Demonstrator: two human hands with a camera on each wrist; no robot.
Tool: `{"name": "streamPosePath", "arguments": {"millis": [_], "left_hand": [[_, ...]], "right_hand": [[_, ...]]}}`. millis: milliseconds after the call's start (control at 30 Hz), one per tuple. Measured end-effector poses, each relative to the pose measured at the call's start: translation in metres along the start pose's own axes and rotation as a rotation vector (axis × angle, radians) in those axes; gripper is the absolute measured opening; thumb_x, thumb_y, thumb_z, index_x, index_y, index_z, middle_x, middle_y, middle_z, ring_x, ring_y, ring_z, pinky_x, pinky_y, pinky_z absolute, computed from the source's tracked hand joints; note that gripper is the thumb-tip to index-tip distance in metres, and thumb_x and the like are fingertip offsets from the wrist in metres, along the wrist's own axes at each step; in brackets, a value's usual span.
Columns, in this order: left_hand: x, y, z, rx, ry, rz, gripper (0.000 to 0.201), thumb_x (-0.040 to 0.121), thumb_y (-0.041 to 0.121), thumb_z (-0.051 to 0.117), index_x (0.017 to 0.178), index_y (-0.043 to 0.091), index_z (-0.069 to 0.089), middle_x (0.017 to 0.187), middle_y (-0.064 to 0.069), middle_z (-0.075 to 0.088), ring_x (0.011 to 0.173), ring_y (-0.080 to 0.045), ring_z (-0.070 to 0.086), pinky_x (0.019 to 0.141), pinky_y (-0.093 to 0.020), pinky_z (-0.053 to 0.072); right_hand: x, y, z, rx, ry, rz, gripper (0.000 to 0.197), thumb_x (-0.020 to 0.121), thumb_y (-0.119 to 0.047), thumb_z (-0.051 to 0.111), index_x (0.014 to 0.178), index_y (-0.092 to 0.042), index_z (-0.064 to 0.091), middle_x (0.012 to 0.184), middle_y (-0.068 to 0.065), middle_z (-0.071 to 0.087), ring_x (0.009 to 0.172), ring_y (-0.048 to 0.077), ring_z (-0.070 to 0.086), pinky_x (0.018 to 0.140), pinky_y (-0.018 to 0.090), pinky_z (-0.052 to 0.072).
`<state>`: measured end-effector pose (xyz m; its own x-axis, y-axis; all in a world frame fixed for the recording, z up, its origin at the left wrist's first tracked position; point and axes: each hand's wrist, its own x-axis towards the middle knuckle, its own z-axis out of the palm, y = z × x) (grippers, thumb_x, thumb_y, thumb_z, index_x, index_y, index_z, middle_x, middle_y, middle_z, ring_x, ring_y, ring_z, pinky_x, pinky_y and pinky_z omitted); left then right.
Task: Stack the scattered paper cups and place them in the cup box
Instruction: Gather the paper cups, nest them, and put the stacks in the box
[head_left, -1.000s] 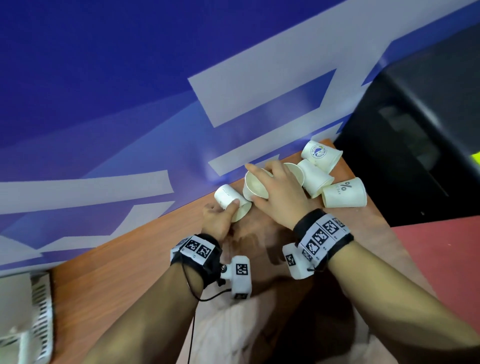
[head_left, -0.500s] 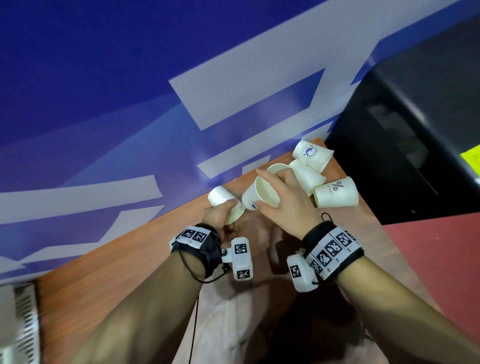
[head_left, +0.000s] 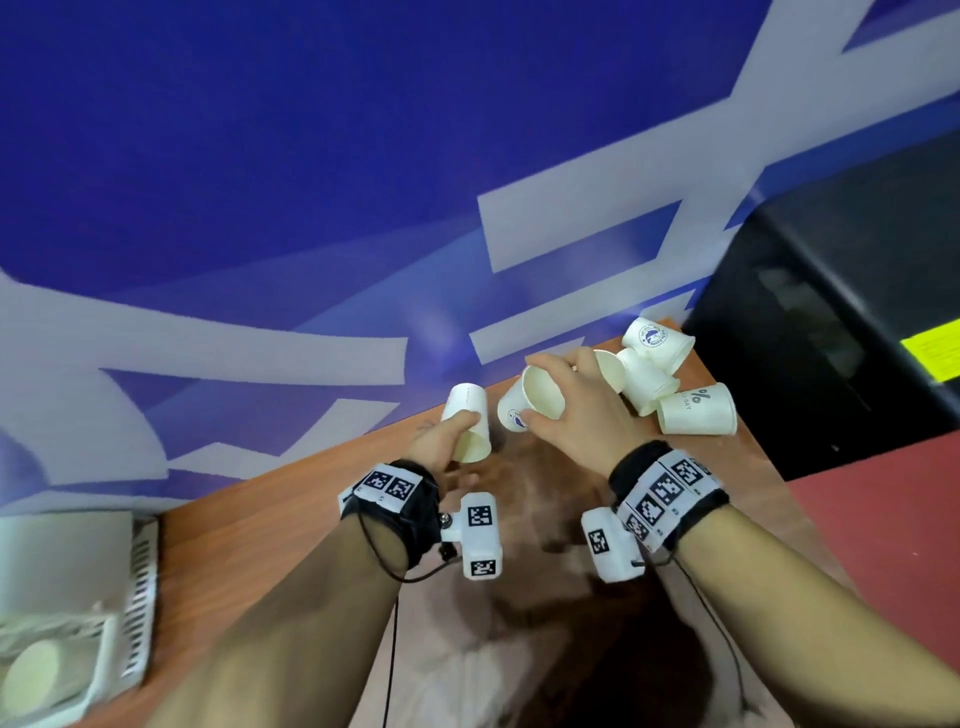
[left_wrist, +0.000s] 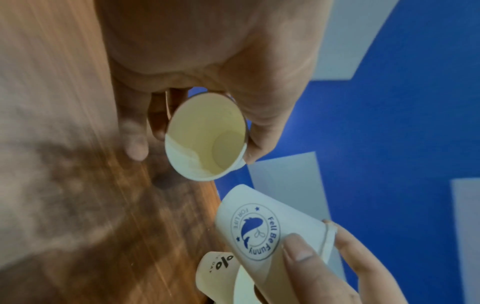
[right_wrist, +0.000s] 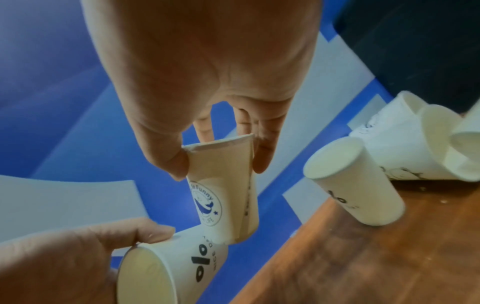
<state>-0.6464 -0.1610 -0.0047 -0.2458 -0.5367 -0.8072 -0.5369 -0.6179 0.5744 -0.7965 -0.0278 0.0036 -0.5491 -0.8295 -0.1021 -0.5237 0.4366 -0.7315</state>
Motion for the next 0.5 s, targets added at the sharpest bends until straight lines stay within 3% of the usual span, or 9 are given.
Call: {"name": "streamPosePath", "arguments": {"millis": [167, 267, 500], "left_hand": [[-0.047, -0.011, -0.037, -0.052, 0.011, 0.055, 0.055, 0.071, 0.04, 0.08, 0.116, 0.014, 0.061, 0.102, -0.015, 0.069, 0.085, -0.03, 0.07, 0.079, -0.046, 0.06], [-0.074, -0.023, -0.061, -0.056, 0.019, 0.08, 0.054, 0.071, 0.041, 0.08, 0.113, 0.014, 0.062, 0.1, -0.015, 0.071, 0.081, -0.027, 0.07, 0.084, -0.05, 0.057], [-0.123, -0.059, -0.119, -0.045, 0.011, 0.135, 0.044, 0.08, 0.033, 0.077, 0.115, 0.01, 0.063, 0.11, -0.016, 0.068, 0.085, -0.024, 0.068, 0.081, -0.053, 0.058]], "right_hand": [[-0.021, -0.044, 0.001, 0.038, 0.024, -0.08, 0.062, 0.075, -0.034, 0.079, 0.129, -0.026, 0.051, 0.124, -0.003, 0.041, 0.111, 0.019, 0.05, 0.1, 0.034, 0.042], [-0.036, -0.073, 0.005, 0.001, 0.041, -0.11, 0.061, 0.075, -0.036, 0.078, 0.128, -0.025, 0.049, 0.125, -0.004, 0.045, 0.108, 0.02, 0.054, 0.093, 0.037, 0.046], [-0.082, -0.134, 0.024, -0.02, -0.025, -0.194, 0.066, 0.083, -0.035, 0.072, 0.141, -0.032, 0.042, 0.132, -0.003, 0.045, 0.116, 0.02, 0.052, 0.093, 0.032, 0.044]]}}
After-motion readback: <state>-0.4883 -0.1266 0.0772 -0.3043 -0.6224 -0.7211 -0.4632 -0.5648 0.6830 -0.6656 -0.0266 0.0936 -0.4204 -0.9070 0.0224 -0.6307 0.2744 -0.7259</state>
